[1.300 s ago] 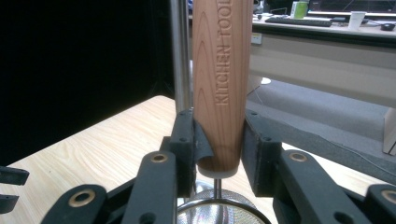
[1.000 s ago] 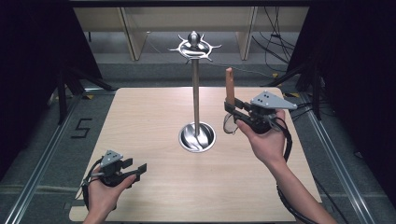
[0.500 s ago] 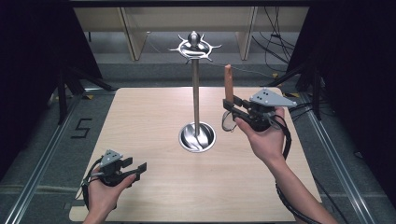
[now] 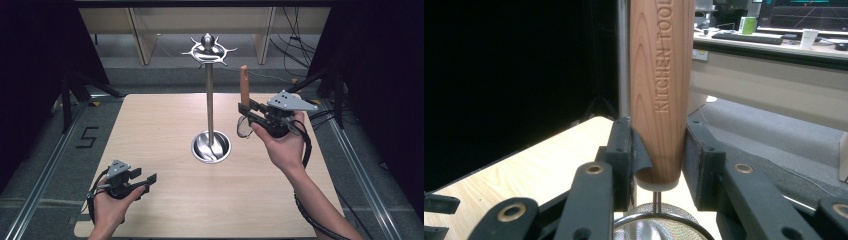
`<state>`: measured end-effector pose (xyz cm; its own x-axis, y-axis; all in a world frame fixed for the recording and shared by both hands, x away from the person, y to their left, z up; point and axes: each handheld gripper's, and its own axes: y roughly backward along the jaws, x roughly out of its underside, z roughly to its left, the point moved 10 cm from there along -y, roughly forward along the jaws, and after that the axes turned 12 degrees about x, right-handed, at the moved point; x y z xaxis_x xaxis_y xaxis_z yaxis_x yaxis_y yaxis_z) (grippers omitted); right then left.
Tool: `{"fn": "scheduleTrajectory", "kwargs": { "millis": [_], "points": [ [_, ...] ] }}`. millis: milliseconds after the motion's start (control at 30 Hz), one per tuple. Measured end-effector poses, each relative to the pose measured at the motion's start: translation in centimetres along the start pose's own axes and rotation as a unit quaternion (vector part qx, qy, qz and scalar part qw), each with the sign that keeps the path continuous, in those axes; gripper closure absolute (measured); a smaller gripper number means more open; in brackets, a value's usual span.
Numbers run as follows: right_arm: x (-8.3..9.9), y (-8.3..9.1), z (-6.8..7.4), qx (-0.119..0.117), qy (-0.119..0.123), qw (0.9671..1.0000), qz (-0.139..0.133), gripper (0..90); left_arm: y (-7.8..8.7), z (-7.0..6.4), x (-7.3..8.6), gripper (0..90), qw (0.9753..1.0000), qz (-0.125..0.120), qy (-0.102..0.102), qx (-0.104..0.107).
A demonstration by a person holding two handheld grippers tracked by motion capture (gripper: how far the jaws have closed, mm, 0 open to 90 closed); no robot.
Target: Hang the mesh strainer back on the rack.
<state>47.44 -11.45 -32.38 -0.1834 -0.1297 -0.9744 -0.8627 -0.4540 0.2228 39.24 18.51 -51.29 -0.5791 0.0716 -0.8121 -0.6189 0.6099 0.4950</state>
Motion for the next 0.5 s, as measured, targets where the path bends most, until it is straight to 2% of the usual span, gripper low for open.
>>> {"fn": "scheduleTrajectory", "kwargs": {
  "millis": [100,133,167,300,333,433,500],
  "points": [
    [-0.5,-0.1,-0.1,0.004,0.011,0.9999,-0.011,69.2,0.1,0.0,0.0,34.7,1.0000,-0.001,0.000,-0.002],
    [-0.6,-0.2,0.1,-0.001,0.013,0.9998,-0.014,69.2,0.1,0.0,0.0,34.8,1.0000,-0.002,0.000,0.000],
    [-0.7,-0.2,0.2,-0.001,0.010,0.9999,-0.013,69.2,0.1,0.0,0.0,34.7,1.0000,-0.002,0.001,0.000],
    [-1.1,-0.5,0.6,-0.007,0.028,0.9995,-0.011,69.2,-0.2,-0.1,0.1,34.8,1.0000,0.003,0.002,0.004],
    [-1.1,-0.5,0.9,-0.008,0.018,0.9998,-0.007,69.2,-0.2,-0.2,0.0,34.7,1.0000,0.002,0.000,0.003],
    [-1.7,-0.6,0.9,-0.007,0.030,0.9994,-0.014,69.2,-0.1,-0.2,0.0,34.7,1.0000,0.000,0.001,0.004],
    [-1.8,-0.7,1.2,-0.011,0.026,0.9995,-0.012,69.2,-0.1,-0.1,0.1,34.7,1.0000,-0.001,0.005,0.002]
  ]
}}
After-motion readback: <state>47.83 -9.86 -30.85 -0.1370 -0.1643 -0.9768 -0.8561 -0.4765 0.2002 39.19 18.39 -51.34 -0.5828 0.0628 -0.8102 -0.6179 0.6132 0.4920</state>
